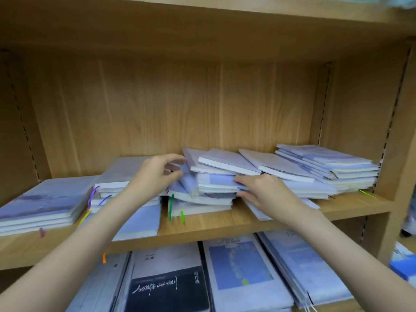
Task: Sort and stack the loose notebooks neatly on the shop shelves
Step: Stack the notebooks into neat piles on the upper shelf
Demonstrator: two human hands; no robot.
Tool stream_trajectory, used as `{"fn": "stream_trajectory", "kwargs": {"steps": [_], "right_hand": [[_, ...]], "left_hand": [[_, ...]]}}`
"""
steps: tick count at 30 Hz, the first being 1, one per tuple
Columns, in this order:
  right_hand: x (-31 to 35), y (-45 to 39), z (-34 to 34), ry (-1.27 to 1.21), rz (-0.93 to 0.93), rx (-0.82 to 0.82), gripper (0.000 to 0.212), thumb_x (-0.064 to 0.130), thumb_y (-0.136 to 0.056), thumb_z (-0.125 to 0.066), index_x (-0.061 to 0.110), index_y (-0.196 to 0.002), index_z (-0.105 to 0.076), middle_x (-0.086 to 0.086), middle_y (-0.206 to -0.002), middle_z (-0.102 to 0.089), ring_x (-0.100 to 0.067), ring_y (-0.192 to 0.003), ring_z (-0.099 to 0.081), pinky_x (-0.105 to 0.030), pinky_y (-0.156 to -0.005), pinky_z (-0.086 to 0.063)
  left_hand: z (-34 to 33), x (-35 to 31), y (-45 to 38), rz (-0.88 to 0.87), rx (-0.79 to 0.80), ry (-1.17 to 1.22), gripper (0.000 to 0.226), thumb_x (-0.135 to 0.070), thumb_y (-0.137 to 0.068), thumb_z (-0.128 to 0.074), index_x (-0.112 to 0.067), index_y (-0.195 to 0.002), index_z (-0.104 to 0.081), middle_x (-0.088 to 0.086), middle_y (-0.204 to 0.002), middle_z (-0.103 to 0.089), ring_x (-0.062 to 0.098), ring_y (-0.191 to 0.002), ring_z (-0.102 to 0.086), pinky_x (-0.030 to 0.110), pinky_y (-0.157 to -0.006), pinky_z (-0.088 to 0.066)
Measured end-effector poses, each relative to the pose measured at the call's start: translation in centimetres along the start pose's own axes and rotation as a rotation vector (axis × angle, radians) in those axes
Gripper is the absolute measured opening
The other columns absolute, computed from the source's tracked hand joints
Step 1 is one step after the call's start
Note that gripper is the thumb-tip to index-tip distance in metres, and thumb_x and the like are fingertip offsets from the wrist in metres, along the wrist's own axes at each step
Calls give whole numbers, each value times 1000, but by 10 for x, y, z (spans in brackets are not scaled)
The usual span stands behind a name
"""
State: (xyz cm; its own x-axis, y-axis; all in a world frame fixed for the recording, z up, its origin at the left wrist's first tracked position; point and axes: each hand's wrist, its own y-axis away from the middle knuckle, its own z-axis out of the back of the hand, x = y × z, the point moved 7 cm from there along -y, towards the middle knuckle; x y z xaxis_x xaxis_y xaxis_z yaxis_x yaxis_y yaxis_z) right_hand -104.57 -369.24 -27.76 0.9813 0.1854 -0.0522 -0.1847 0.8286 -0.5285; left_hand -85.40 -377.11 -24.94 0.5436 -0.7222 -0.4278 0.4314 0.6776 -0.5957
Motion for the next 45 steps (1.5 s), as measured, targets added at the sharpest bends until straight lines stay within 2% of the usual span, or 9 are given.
{"fn": "stream_trajectory", "kwargs": {"steps": [3, 7, 11, 17, 22, 30, 37, 40, 45], "right_hand": [[5, 2, 0, 90, -8, -61, 30, 30, -98, -44, 15, -120, -56, -7, -106, -68, -31, -98, -61, -34, -73, -42], [3, 10, 15, 32, -61, -291, 25, 26, -64, -86, 15, -84, -74, -7, -58, -67, -28, -56, -63, -31, -48, -44], [-12, -3, 27, -208, -89, -41, 22, 30, -77, -75, 14, -92, -74, -5, -84, -73, -16, -76, -63, -28, -69, -47], [-6, -20, 53, -146, -61, -294, 26, 33, -89, -60, 13, -103, -68, -6, -94, -71, -26, -89, -63, -38, -75, -49], [13, -28, 15, 124, 23, 76, 16, 16, -94, -49, 15, -106, -60, -8, -113, -59, -30, -114, -53, -39, -86, -46], [108, -60, 140, -252, 121, -595, 29, 34, -86, -51, 19, -103, -68, -9, -91, -70, -37, -86, -61, -39, -69, -48], [245, -106, 103, -363, 336, -787, 20, 17, -77, -56, 15, -92, -70, -7, -78, -70, -32, -67, -67, -38, -50, -53], [309, -130, 36, -155, 416, -627, 17, 11, -66, -71, 17, -82, -69, -3, -68, -66, -23, -60, -65, -22, -41, -42], [359, -125, -86, 71, 440, 114, 28, 12, -94, -44, 8, -121, -52, -14, -119, -60, -32, -111, -58, -38, -81, -47]], "left_hand": [[-7, -12, 23, -131, -17, -31, 36, -1, -82, -65, -15, -115, -65, -7, -104, -61, 3, -91, -56, 4, -79, -39], [-24, -27, 25, -245, 5, -16, 30, -4, -82, -67, -17, -109, -68, -12, -103, -57, -4, -88, -54, 11, -80, -45], [-21, -33, 13, -239, 29, 53, 26, 0, -80, -69, -14, -102, -71, -6, -94, -59, -8, -82, -57, 9, -77, -47], [-12, -26, 18, -104, 36, 43, 65, -14, -82, -69, -24, -138, -38, -18, -119, -48, 2, -107, -48, 19, -89, -42], [1, 5, 35, 31, -2, 17, 54, -11, -84, -66, -13, -135, -45, -1, -131, -52, 14, -118, -50, 19, -95, -36], [73, 33, 81, 60, -344, -207, 44, -14, -77, -43, -6, -116, -60, 11, -121, -58, 29, -112, -53, 26, -89, -34], [136, 119, 158, 318, -400, -393, 46, -23, -73, -42, -4, -109, -64, 15, -113, -62, 40, -100, -58, 47, -84, -45], [141, 151, 191, 421, -353, -486, 44, -21, -73, -44, -1, -105, -65, 18, -107, -64, 43, -91, -61, 48, -76, -49], [138, 168, 211, 371, -340, -453, 41, -25, -79, -37, -4, -99, -66, 13, -103, -65, 34, -89, -65, 41, -79, -50]]}}
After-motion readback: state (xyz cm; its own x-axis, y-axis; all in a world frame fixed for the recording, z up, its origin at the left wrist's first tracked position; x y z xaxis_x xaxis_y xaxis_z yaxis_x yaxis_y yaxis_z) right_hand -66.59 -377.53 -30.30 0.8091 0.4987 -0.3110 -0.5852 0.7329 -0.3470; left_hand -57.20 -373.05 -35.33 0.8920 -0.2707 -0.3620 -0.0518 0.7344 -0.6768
